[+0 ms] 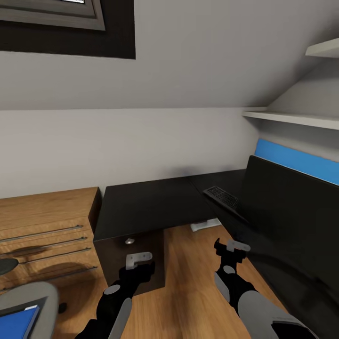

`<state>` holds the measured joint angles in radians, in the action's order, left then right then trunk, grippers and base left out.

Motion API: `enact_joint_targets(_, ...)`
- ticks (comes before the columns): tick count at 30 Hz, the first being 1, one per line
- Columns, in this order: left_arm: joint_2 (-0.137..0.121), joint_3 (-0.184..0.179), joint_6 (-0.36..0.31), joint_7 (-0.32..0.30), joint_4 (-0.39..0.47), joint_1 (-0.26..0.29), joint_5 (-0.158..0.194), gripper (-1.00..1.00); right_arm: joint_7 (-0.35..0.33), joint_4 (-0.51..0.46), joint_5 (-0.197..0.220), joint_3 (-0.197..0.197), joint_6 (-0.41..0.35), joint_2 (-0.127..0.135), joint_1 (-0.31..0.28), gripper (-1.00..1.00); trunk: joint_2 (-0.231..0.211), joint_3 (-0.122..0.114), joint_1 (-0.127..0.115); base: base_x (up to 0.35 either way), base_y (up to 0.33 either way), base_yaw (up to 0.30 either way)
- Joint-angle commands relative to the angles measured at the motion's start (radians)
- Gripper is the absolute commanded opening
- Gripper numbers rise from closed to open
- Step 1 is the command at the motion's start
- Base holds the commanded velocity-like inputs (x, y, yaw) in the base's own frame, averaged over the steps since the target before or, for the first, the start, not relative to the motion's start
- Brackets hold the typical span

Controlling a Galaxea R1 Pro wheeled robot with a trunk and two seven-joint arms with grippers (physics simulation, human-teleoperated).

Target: In the bedroom, organize the workspace by keeping the computer under the desk, ensuring the monitor is on the desk, placing the keyboard on the desk next to the monitor, placing the mouse on the desk next to the keyboard, moving the folder from the swivel chair onto the desk next to the mouse, stacking the notebook on top of the folder with the pen on top of the notebook, and positioning the swivel chair next to the desk.

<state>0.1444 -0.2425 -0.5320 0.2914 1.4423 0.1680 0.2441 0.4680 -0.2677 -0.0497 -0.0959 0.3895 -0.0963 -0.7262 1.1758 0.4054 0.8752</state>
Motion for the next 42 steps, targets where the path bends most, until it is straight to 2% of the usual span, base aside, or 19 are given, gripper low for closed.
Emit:
enact_joint_targets(1,0.000,-0.001,-0.003,0.009,0.001,0.001,0.011,1.00,0.000,0.001,-0.006,-0.008,0.005,-0.001,-0.001,1.00,0.008,0.004,0.004,0.000,0.000,0.000)
enact_joint_targets(11,0.000,-0.001,-0.003,0.009,0.001,0.001,0.011,1.00,0.000,0.002,-0.006,-0.008,0.005,0.000,-0.001,1.00,0.078,0.030,0.042,0.000,0.000,-0.093)
enact_joint_targets(19,-0.002,-0.001,-0.002,0.009,0.001,0.001,0.011,1.00,-0.001,0.003,-0.006,-0.008,0.005,0.000,-0.001,1.00,0.078,0.024,0.042,0.000,0.000,-0.141)
enact_joint_targets(31,-0.005,0.000,-0.002,0.008,-0.010,0.001,0.011,1.00,-0.002,0.007,-0.006,-0.008,0.005,-0.001,-0.001,1.00,0.078,0.023,0.042,0.003,0.000,-0.015)
enact_joint_targets(42,-0.005,0.000,-0.002,0.007,-0.015,0.001,0.010,1.00,-0.002,0.008,-0.008,-0.007,0.003,0.003,-0.001,1.00,0.078,0.023,0.042,0.221,0.000,0.000)
